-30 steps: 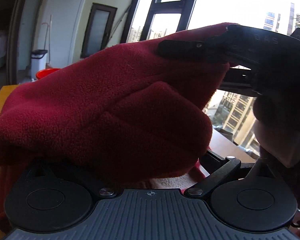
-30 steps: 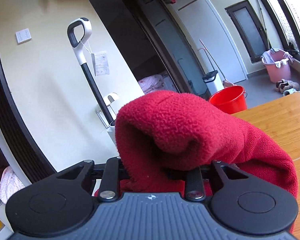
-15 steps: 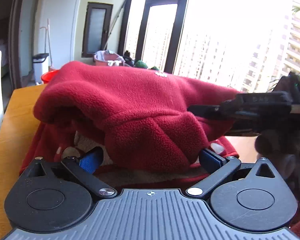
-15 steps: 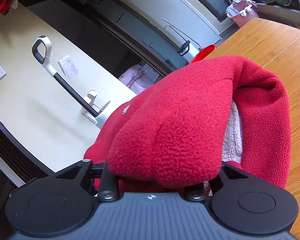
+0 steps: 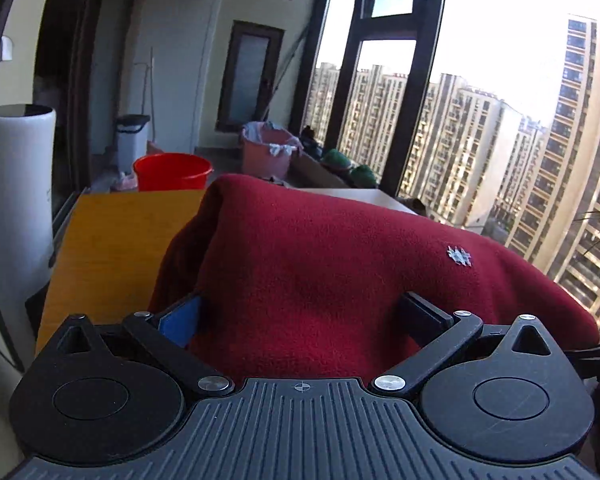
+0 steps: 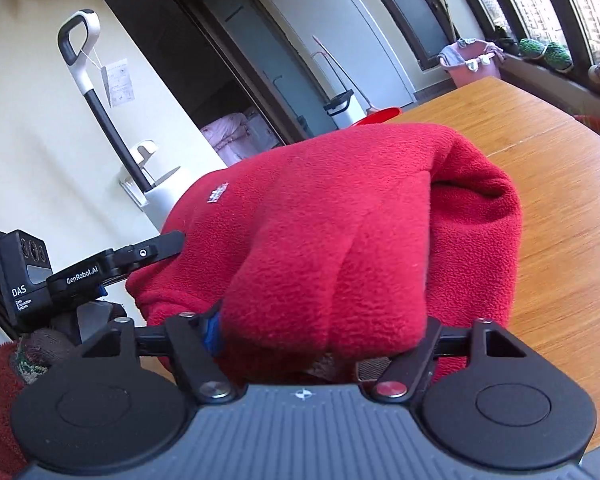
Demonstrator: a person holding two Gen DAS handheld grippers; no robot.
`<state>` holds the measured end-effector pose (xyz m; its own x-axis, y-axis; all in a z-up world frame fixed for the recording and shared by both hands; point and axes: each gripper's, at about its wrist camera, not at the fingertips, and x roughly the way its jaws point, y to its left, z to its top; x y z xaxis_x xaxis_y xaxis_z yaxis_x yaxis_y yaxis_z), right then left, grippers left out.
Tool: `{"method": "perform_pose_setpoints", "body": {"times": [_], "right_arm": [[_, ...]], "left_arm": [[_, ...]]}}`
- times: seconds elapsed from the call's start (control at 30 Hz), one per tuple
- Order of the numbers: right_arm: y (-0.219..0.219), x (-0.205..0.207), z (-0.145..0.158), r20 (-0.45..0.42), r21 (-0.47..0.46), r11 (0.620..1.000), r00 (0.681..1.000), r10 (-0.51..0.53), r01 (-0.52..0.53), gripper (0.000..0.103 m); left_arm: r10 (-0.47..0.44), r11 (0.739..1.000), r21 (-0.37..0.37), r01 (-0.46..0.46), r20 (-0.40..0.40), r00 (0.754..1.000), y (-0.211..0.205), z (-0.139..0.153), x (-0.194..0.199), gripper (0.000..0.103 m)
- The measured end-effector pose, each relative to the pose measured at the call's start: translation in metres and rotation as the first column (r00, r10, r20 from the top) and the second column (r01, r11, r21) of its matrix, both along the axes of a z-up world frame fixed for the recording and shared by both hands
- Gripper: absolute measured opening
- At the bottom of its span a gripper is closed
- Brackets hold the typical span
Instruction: Fold clothes
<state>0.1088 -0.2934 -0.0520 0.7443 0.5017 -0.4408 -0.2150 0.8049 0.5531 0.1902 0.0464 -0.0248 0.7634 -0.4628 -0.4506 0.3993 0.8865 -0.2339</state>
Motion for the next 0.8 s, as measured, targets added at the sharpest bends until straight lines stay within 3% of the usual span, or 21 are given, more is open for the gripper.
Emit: {"method": "perform_pose_setpoints", "body": {"times": [0.1, 0.27, 0.47, 0.7, 0.8], "right_arm": [[0.001, 0.008, -0.002, 0.008, -0.008, 1.0, 1.0, 0.022, -0.022, 0.072], [0.007, 0.034, 0.005, 0.063, -0.137, 0.99, 0.997, 0.035, -0.027, 0.079], [0.005, 0.07, 0.017, 0.142, -0.257, 0.965, 0.99, -0.021, 0.057, 0.08], [-0.014, 0.063, 0.013, 0.027, -0.027, 0.999, 0.999, 0.024, -0.023, 0.075], [-0.002, 0.052, 0.005, 0.01, -0.028, 0.998, 0.998, 0.062, -0.061, 0.074]], "left_arm": [[0.021, 0.999, -0.046, -0.022, -0.024, 0.999, 0.013, -0.005, 0.0, 0.103], [0.047, 0.997, -0.054, -0.05, -0.043, 0.998, 0.023, -0.008, -0.002, 0.103], [0.05, 0.997, -0.063, -0.053, -0.054, 0.997, 0.01, -0.011, 0.0, 0.103], [0.082, 0.996, -0.038, -0.083, -0.04, 0.996, 0.015, -0.01, 0.005, 0.103], [0.127, 0.991, -0.025, -0.128, -0.032, 0.991, 0.022, -0.008, 0.007, 0.103]]}}
